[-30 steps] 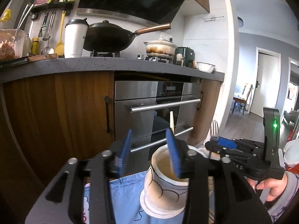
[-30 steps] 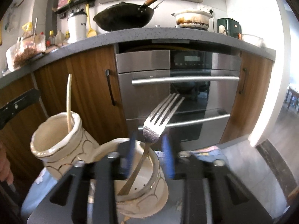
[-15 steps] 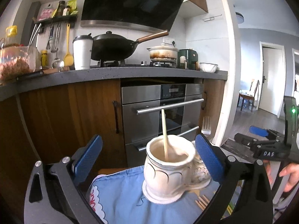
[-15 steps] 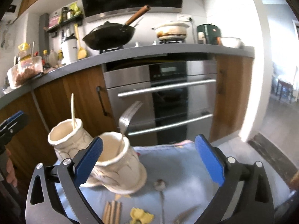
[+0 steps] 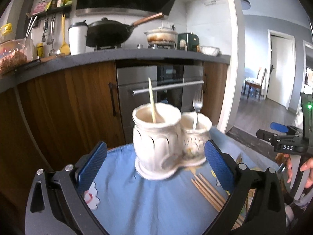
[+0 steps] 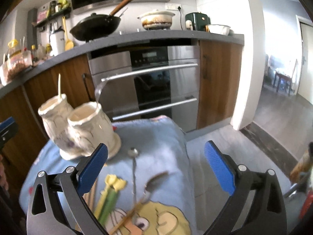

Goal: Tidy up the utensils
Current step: 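Return both tools to the cloth and grasp another chopstick and a gold fork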

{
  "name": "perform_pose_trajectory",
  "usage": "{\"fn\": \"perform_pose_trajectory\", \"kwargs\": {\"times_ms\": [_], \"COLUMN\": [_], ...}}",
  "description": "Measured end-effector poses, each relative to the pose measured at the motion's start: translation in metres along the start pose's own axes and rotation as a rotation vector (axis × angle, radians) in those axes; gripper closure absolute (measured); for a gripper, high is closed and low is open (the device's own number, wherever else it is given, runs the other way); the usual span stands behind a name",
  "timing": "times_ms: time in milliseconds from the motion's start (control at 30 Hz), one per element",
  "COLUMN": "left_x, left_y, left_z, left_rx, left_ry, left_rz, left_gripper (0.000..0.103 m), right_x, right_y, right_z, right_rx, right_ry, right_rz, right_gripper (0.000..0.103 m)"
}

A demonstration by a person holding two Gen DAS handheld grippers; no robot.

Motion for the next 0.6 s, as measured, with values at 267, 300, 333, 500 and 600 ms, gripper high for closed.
{"fn": "perform_pose_trajectory", "kwargs": {"times_ms": [267,300,333,500,600], "left_x": [0.01,0.011,0.012,0.023,0.028], "left_y": [0.04,0.044,0.048,0.061,0.064], "left_z": [0.06,0.065,0.071,0.098,0.107], "left_rx": [0.033,0.039,0.043,0.018,0.004], "left_ry": [-0.168,-0.179,-0.192,-0.269,-0.298], "left_rz": [0.048,0.049,0.053,0.061,0.052], "left_gripper": [0.005,0.005,0.005,0.005,0.005], "right_x": [0.005,0.006,0.006,0.009,0.011], "right_y": [-0.004,-0.005,-0.006,-0.01,-0.012], "right_z": [0.028,0.031,0.035,0.046,0.051], "right_rx": [-0.012,-0.019,-0.025,-0.025,-0.024], "right_ry": [-0.066,-0.072,-0.079,-0.103,-0.117], "right_rz": [-0.015,-0.016,-0.018,-0.029,-0.037], "right_gripper": [0.005,0.005,0.005,0.005,0.005]}}
Point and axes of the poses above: each gripper's, at about its wrist camera, not at the fingertips, and x roughly the way its jaws point, y to its right, z to its underside, the point moved 7 cm from there along x, roughly the way its jaws point, and after that the axes turned 7 degrees about y, right-handed, at the moved point
